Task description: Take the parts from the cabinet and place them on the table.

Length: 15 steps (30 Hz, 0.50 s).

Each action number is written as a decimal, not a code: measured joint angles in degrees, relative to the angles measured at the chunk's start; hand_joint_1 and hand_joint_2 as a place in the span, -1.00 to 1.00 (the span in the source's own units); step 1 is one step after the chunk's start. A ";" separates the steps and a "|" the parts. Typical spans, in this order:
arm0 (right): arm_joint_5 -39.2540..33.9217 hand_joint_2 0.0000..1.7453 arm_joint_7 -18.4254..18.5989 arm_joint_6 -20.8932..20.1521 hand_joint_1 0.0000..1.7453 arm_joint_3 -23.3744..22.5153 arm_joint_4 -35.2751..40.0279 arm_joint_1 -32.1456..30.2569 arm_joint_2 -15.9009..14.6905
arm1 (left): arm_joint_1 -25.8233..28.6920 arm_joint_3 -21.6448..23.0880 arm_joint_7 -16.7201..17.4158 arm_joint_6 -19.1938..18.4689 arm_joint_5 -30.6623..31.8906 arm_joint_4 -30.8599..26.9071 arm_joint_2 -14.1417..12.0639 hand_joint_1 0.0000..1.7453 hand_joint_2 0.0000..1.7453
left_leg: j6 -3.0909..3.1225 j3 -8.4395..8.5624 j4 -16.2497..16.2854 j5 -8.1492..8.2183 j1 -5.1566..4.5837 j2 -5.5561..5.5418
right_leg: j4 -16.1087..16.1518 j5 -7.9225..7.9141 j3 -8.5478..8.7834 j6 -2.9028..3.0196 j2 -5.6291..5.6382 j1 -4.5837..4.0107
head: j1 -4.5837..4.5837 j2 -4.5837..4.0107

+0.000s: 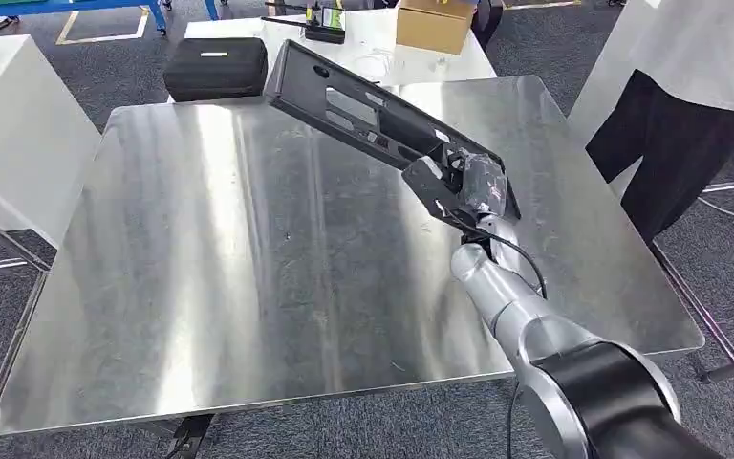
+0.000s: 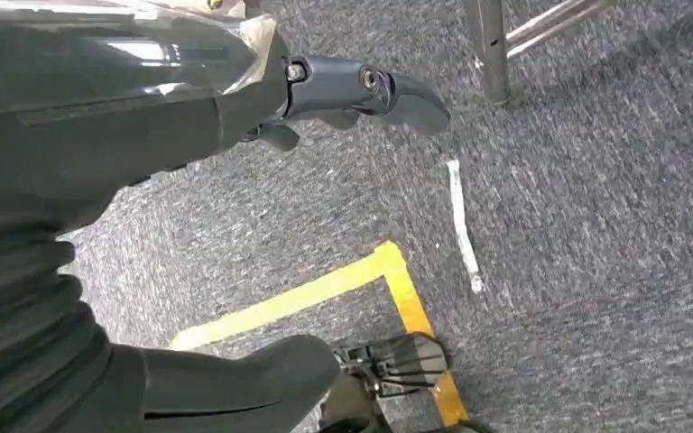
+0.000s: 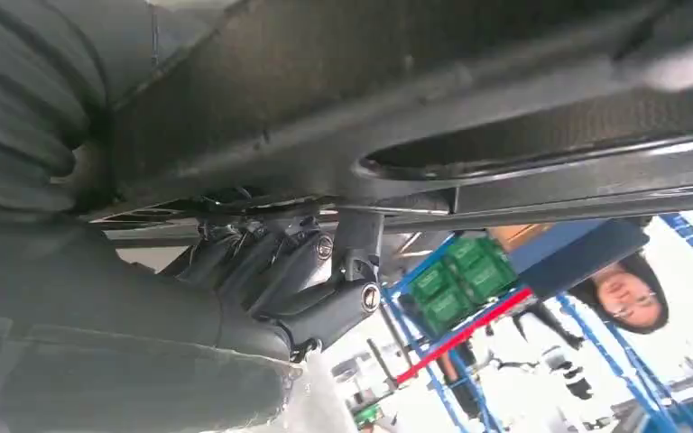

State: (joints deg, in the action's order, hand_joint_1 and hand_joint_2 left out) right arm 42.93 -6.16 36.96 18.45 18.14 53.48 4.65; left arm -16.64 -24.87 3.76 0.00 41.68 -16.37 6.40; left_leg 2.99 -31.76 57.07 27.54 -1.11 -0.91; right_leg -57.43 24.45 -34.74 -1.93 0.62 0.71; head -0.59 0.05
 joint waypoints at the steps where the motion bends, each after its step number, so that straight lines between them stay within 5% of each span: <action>1: 0.20 1.00 0.42 0.02 1.00 0.00 -0.09 0.14 -0.09 | 0.00 -0.04 0.00 -0.26 -0.39 0.04 0.00 -1.00 1.00 | 0.00 0.00 0.00 0.00 0.00 0.00 | 0.00 0.00 0.00 0.00 0.00 0.00 | 0.00 0.00; 15: 1.27 1.00 1.86 0.02 1.00 0.00 -1.40 1.33 -0.20 | 0.02 -0.98 -1.88 -0.83 -2.69 0.33 0.00 -1.00 1.00 | 0.00 -0.01 0.00 0.00 0.00 -0.01 | 0.00 0.00 0.00 0.00 0.00 0.00 | -0.02 0.02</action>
State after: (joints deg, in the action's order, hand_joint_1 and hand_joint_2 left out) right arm 44.19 -4.31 36.98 18.45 16.74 54.81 4.46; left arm -16.63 -25.86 1.88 -0.83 38.99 -16.04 6.40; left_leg 2.99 -31.77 57.07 27.54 -1.11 -0.92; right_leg -57.43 24.45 -34.74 -1.93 0.61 0.71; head -0.61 0.07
